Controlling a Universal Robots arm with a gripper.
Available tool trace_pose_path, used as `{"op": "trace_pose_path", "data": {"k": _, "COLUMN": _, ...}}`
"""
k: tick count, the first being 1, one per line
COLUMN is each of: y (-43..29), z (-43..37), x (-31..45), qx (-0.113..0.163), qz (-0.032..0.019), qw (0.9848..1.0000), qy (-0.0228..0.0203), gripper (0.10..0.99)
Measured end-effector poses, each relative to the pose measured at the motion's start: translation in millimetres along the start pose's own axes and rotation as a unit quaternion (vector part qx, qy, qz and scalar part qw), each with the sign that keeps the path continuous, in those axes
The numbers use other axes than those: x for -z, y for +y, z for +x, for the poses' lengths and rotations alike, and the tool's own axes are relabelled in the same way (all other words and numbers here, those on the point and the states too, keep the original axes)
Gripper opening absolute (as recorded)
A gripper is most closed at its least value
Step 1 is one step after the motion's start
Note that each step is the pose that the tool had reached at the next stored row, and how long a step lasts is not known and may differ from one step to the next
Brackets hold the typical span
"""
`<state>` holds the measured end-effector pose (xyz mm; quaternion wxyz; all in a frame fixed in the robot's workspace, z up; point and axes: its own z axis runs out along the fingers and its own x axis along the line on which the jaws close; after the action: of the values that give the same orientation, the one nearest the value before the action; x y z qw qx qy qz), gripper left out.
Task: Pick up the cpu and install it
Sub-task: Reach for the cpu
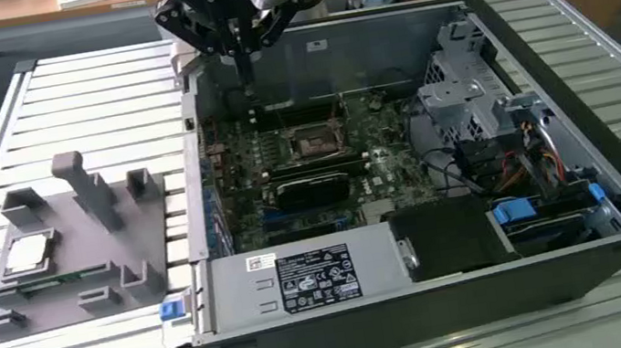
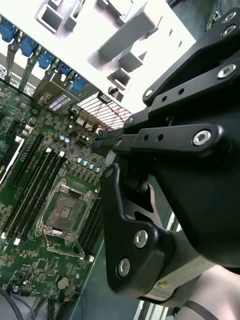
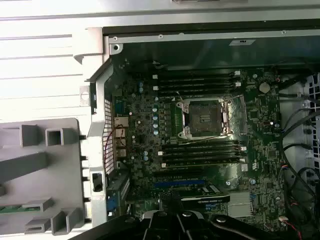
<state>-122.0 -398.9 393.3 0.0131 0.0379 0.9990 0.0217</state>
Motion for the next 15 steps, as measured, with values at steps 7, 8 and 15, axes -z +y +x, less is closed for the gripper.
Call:
{"op": "trace_pose_path", "data": {"k": 7, "y": 0.0, "z": 0.0, "x": 0.0, "qx": 0.000, "qz": 0.0000, "qw": 1.0000, "qy": 0.0000, "gripper": 0.106}}
{"op": "trace_pose_path", "data": {"k": 8, "y": 0.0, "z": 0.2, "x": 0.0, "qx": 0.000, "qz": 0.0000, "qw": 1.0000, "qy": 0.0000, "gripper": 0.106}}
{"op": "trace_pose_path", "data": {"k": 15, "y": -0.5, "z": 6.7, "x": 0.1, "qx": 0.000, "qz": 0.0000, "qw": 1.0000, "qy": 0.0000, "gripper": 0.106}}
